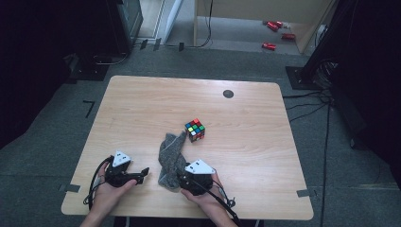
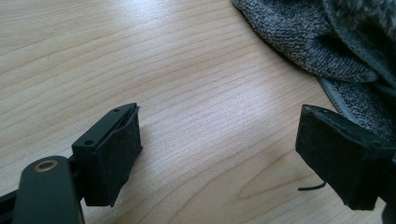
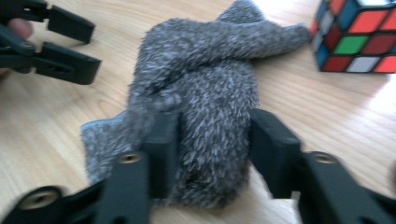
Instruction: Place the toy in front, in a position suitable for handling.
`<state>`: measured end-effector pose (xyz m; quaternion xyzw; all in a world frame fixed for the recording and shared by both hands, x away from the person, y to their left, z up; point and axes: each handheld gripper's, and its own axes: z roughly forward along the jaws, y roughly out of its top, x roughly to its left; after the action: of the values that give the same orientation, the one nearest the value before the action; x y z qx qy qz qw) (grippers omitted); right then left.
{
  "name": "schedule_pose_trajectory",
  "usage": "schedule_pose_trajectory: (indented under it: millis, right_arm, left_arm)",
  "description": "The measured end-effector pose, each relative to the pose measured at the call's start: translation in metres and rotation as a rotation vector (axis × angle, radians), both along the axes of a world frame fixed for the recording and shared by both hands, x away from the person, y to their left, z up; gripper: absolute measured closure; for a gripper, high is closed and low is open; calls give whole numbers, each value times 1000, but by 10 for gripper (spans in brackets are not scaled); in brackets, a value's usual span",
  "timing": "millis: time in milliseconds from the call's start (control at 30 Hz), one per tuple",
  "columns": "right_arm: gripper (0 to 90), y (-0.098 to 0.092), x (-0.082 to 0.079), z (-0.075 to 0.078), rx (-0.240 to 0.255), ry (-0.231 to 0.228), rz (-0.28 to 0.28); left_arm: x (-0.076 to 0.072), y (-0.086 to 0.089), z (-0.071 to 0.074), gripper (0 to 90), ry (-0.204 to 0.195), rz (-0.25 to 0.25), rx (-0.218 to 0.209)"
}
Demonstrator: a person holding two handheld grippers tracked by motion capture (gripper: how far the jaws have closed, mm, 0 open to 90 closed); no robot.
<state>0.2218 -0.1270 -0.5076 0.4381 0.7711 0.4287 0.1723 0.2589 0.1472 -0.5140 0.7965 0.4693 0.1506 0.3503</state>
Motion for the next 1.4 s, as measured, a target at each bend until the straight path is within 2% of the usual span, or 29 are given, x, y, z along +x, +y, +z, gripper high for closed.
schedule_pose_trajectory:
  millis: [100,267,567,800,1033,1233,1333,1400]
  right_arm:
    - [744,0,0,-1,-5,8,7]
    - [798,-8,0,4,-26,-10,-7]
    - [808,-42,-7,14,-29,-36,-28]
    - [808,-75,-17,20,-44,-58,-75]
    - [805,-111,-24,20,-68,-58,-138]
    - [801,-139,-25,22,-76,-62,-205]
    - [795,-151,-25,24,-67,-65,-243]
    - [793,-159,-24,25,-62,-69,-268]
  left_arm:
    - [0,-1,0,151,-3,-4,3]
    - [0,-4,0,152,1,-11,-26]
    - [0,-14,4,152,-21,-38,-37]
    - [1,-20,6,153,-35,-45,-56]
    - [3,-28,10,164,-71,-61,-101]
    - [8,-38,10,163,-46,-88,-106]
    - [13,-44,10,164,-40,-103,-83]
    - [16,-47,11,167,-35,-110,-82]
